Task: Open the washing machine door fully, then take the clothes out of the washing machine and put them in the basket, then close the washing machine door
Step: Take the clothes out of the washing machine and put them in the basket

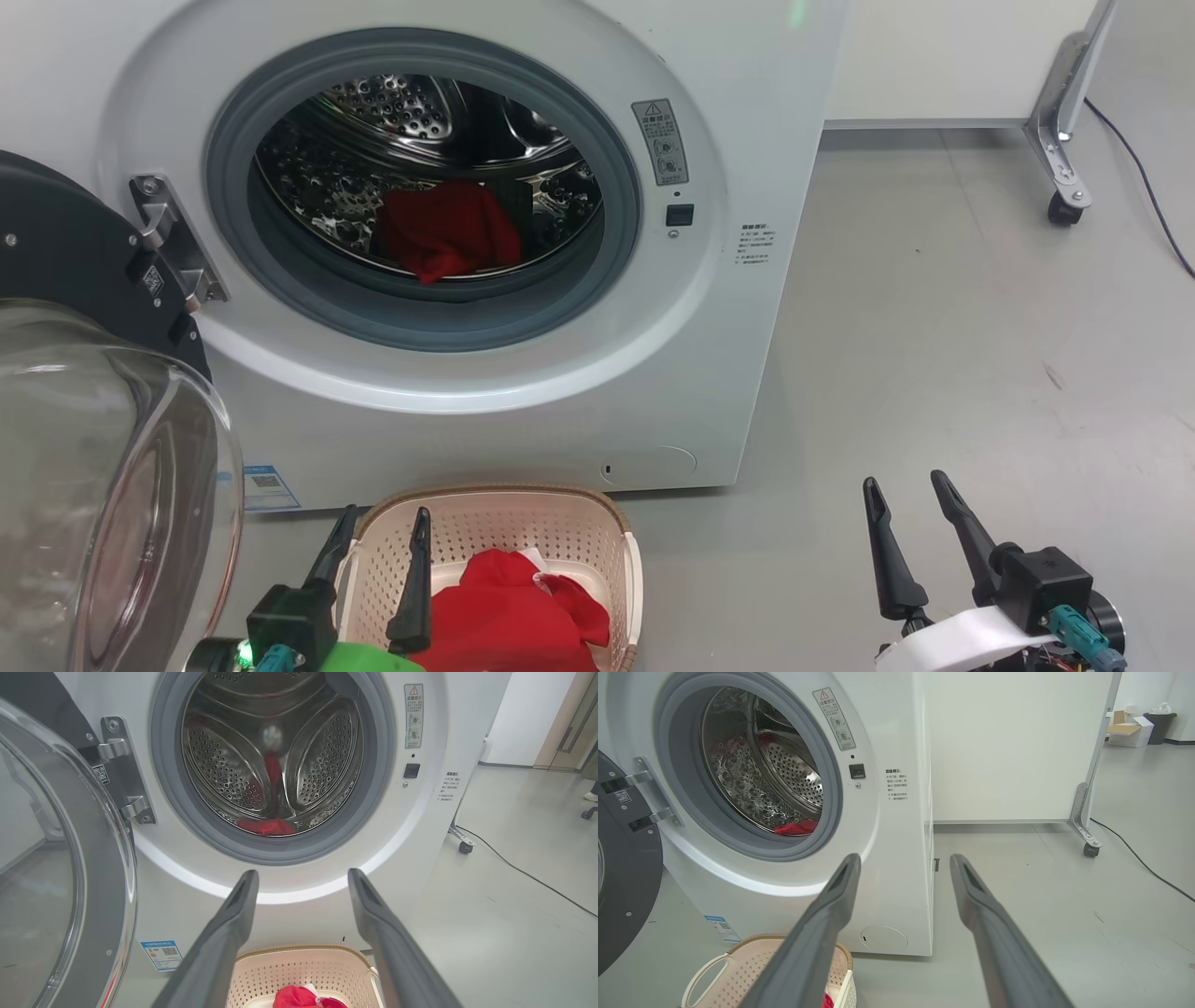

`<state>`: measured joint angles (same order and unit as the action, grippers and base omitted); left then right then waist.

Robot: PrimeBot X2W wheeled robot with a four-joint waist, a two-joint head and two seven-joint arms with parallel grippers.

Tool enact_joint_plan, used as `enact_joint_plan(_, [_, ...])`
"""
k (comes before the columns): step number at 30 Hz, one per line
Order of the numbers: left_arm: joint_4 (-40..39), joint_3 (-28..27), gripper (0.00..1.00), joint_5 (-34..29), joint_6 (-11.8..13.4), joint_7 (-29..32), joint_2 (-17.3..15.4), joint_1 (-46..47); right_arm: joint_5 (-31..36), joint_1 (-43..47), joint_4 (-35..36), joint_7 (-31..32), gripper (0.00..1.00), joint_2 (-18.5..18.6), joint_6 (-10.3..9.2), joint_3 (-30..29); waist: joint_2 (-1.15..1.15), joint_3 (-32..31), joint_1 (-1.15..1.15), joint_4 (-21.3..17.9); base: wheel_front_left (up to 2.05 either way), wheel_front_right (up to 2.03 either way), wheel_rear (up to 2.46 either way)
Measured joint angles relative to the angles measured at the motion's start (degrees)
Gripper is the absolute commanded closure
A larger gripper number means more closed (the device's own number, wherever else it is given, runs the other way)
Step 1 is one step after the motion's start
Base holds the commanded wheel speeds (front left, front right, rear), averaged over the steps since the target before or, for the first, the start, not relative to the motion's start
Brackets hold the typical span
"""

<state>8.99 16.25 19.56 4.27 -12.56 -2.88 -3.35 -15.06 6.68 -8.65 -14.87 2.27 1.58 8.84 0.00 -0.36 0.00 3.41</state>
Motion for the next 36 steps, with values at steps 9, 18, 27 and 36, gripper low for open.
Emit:
enact_joint_plan(9, [-0.16,0.48,0.00,0.01,0.04,1.26,0.00,-0.14,0.07,0.01,0.22,0.00,0.00,0.00,-0.22,0.76,0.00,1.01,0.00,-0.46,0.00,0.00,0.00])
enact_joint_plan(18, [1.05,2.24,0.00,0.12,-0.03,3.48,0.01,0.93,0.59,-0.28,1.41,0.01,0.00,0.02,-0.04,1.30,0.00,4.05,0.00,-1.89,0.00,0.00,0.00])
enact_joint_plan(27, [4.27,2.96,0.00,1.10,-0.58,5.55,0.10,7.90,0.77,-2.97,3.38,0.01,0.00,0.04,0.65,1.91,0.00,9.55,0.00,-3.66,0.00,0.00,0.00])
enact_joint_plan(36, [8.75,2.22,0.00,2.89,-1.02,9.57,0.25,18.28,0.71,-6.41,4.56,0.01,0.00,0.08,1.38,3.10,0.00,16.32,0.00,-5.81,0.00,0.00,0.00])
